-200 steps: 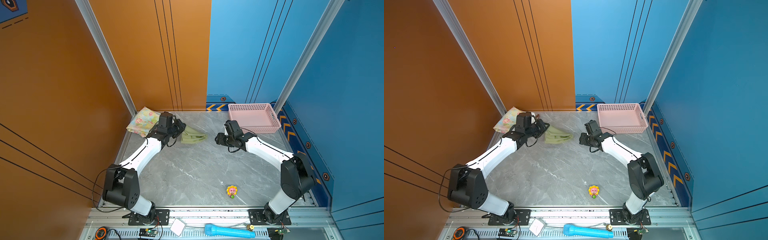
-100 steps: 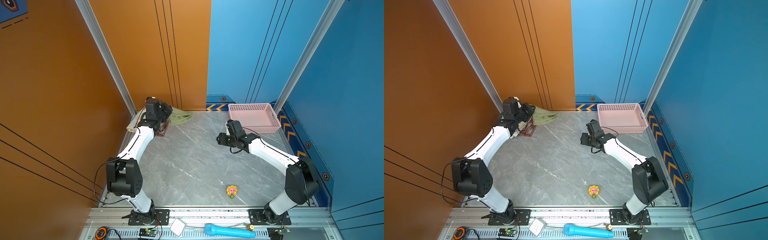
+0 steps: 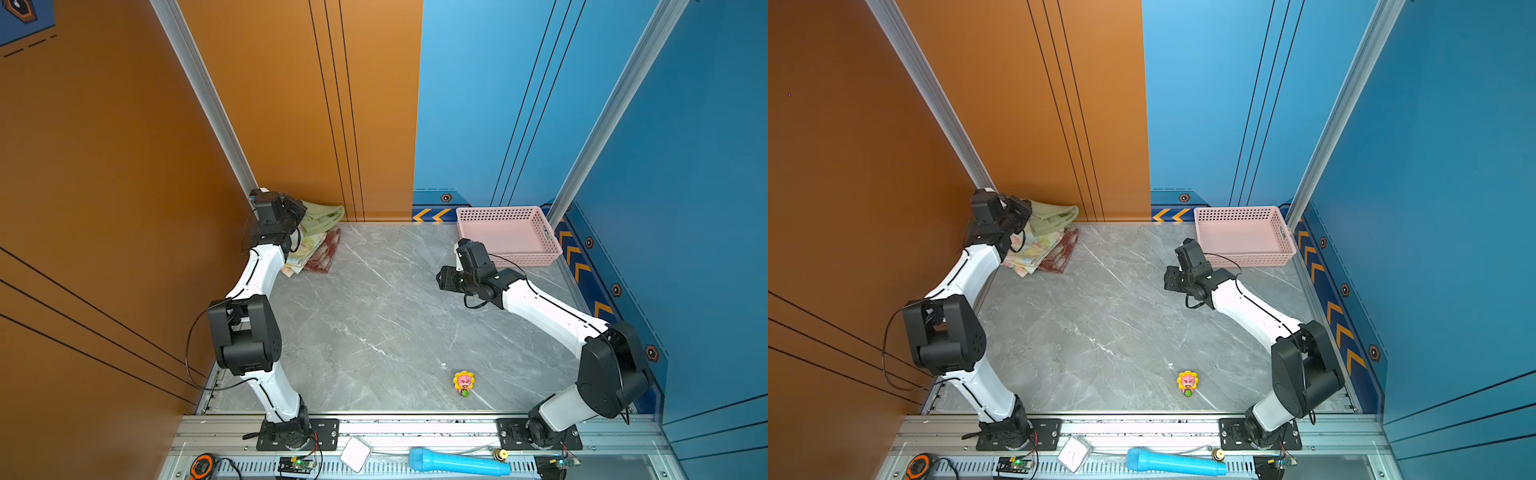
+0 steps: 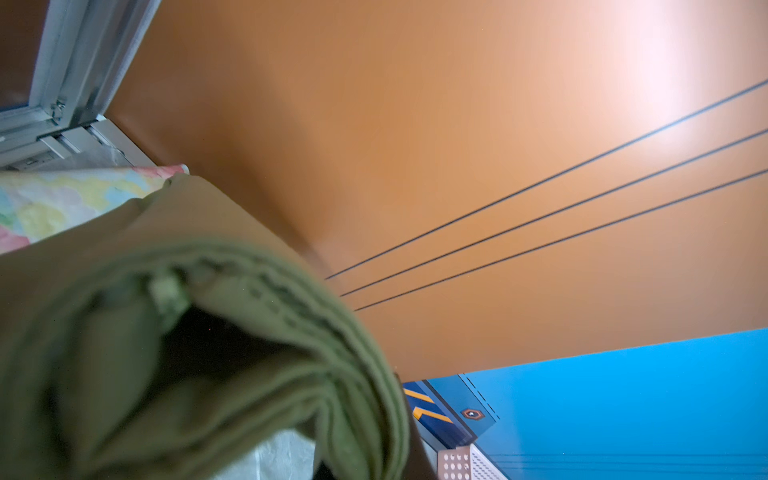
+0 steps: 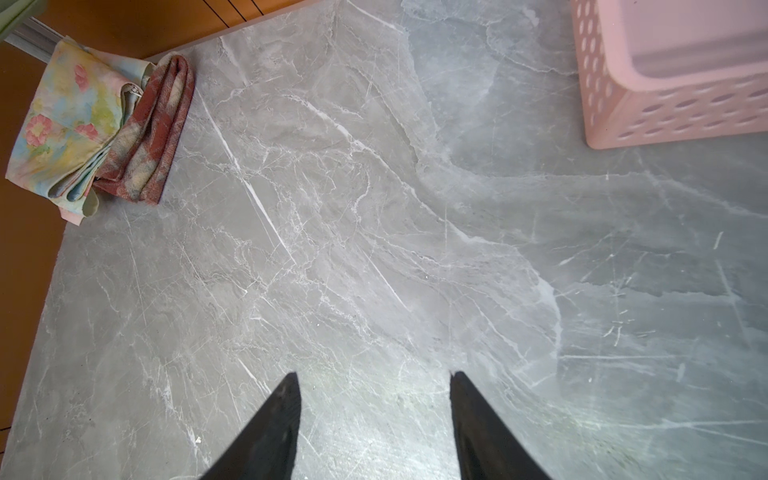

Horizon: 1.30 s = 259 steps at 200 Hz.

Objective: Fold and stack the skirts
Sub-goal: 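Carry the olive skirt with the left gripper onto the floral and plaid stack, then release the olive skirt on the stack and withdraw the left gripper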

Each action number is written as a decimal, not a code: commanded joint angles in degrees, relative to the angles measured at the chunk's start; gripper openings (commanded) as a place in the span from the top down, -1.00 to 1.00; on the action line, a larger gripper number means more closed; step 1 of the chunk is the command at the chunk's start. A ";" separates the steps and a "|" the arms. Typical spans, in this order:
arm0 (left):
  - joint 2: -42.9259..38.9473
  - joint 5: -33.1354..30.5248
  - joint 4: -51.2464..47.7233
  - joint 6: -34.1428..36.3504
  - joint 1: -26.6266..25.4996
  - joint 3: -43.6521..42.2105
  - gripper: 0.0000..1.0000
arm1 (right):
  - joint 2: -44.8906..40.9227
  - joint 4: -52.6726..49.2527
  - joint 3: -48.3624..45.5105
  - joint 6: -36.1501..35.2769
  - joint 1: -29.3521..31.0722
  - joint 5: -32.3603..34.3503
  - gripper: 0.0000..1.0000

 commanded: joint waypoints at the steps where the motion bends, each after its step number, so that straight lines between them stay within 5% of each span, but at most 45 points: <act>1: 2.15 1.25 4.31 1.50 1.46 3.71 1.00 | -1.32 -2.61 1.02 -1.43 -0.10 2.22 -0.18; 74: 7.81 -0.97 6.73 -2.65 3.50 -1.23 1.00 | -1.90 -4.16 1.97 -1.69 -0.94 3.77 -0.20; 125: 7.94 -9.90 1.89 -6.20 3.38 -11.08 1.00 | -2.48 -4.15 1.20 -1.47 -1.05 3.54 -0.21; 184: 5.33 -18.39 -16.89 -0.34 2.69 -7.07 -1.00 | -4.88 -4.17 -0.32 -3.16 -1.99 4.52 -0.50; 214: 2.23 -19.78 -22.73 4.99 2.19 -5.55 -0.96 | -8.27 -3.11 -2.73 -5.00 -4.36 4.86 -0.77; 259: -7.55 -21.39 -15.10 14.20 1.26 -13.87 -0.96 | -14.72 -0.81 -7.96 -9.13 -12.44 4.61 -1.00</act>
